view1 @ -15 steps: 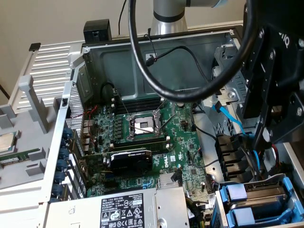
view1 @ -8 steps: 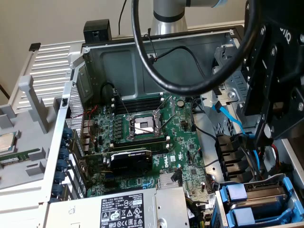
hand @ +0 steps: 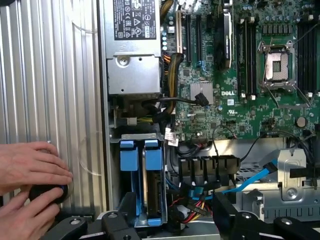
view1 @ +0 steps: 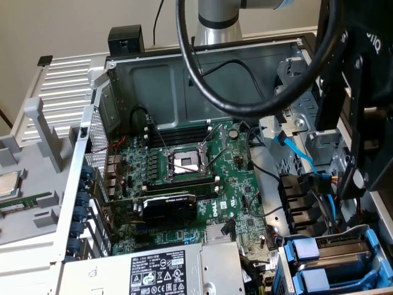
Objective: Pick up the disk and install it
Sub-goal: 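Insert the first disk wire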
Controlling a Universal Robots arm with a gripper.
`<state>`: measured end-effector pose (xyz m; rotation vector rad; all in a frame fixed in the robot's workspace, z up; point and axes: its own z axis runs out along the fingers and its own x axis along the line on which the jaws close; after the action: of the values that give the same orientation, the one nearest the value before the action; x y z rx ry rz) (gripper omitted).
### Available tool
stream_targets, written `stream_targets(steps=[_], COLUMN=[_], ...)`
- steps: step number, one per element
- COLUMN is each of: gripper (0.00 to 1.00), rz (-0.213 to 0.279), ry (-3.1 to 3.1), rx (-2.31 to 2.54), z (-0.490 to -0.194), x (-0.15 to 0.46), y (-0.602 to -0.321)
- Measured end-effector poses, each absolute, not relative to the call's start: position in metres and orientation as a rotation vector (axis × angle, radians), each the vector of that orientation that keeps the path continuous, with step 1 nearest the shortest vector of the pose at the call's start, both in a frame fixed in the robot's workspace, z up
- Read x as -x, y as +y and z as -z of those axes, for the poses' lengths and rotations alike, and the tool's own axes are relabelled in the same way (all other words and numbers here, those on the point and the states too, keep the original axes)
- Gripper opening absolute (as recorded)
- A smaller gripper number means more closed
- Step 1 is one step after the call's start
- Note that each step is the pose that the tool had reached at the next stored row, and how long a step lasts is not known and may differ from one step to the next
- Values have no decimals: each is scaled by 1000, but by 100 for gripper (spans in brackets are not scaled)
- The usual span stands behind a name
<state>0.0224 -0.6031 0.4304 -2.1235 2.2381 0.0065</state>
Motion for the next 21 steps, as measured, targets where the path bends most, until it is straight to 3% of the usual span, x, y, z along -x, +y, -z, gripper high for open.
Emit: stream_targets(steps=[21], gripper=[71], rz=[-4], ry=[2272], rx=[2086], z=[-430], x=[-59], y=[-600])
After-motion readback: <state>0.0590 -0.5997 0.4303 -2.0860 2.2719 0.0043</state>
